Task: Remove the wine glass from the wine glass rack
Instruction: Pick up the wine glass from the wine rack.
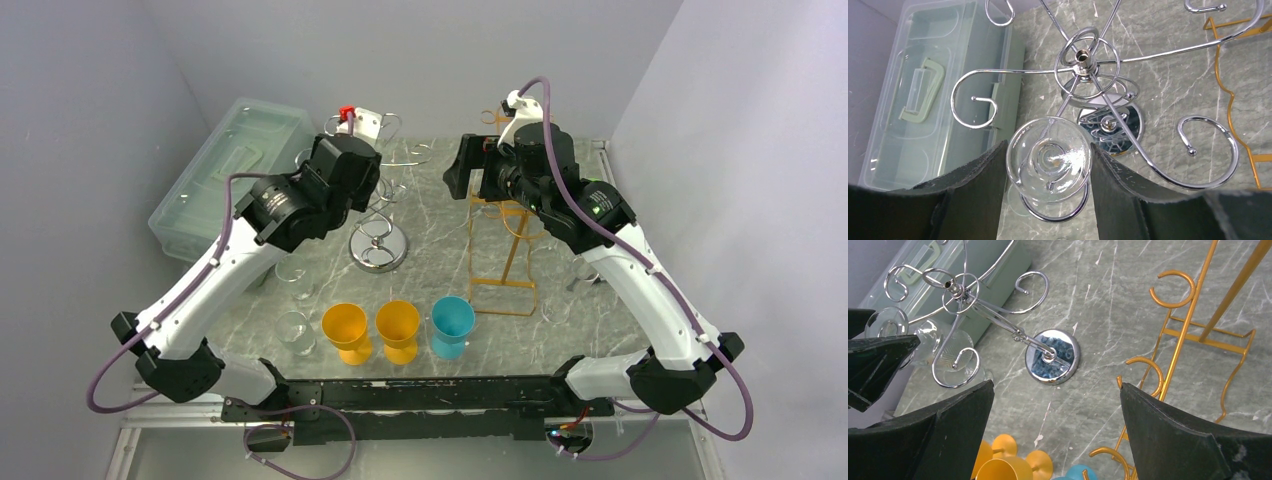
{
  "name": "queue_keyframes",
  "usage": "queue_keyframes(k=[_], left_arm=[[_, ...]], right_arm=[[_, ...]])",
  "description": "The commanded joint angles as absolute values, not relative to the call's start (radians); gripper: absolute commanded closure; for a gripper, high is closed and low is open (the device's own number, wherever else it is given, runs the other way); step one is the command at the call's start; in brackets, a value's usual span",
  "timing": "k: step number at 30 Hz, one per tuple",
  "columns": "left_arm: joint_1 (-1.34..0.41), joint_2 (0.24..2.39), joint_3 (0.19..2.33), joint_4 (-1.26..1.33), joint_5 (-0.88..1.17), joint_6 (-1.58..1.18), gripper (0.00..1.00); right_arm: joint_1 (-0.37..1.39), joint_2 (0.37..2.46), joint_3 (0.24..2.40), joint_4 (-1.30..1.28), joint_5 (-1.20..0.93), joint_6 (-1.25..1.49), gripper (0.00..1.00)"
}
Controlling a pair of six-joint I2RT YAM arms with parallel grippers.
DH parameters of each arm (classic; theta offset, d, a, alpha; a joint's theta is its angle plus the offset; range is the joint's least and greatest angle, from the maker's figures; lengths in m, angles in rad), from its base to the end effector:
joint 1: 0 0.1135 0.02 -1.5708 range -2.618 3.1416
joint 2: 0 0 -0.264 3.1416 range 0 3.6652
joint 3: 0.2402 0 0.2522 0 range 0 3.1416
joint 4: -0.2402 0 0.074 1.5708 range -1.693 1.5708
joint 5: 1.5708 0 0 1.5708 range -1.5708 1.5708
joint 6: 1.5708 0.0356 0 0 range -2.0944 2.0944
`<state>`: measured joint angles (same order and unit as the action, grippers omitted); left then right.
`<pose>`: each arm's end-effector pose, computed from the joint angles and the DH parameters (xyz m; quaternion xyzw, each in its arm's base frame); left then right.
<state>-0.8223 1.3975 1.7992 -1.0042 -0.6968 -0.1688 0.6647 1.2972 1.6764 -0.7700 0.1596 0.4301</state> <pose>0.1936 -0.1749 0.4671 0.1165 0.8389 0.0578 0.5285 0.2042 0.1528 0.4725 -0.0529 0.8278 0.2321 0.5080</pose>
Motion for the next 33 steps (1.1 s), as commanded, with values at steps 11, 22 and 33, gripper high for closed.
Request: queue_keyframes(k=[11,22,33], left_arm=[[-0.821,1.417,1.86,-0.921,-0.604,-0.154,0.72],[-0.821,1.415,1.918,-0.994,-0.5,-0.178,0.74],[-0.822,1.403,1.94,-1.074,-0.409,-0.224,0.76]], right_arm=[[0.668,1.301,1.671,-0.726,0.187,0.433,0.0],[0.669,1.298,1.667,-0.721,0.175,0.436,0.0],[0.677,1.266,1.636,-0.694,0.122,0.442,0.0]])
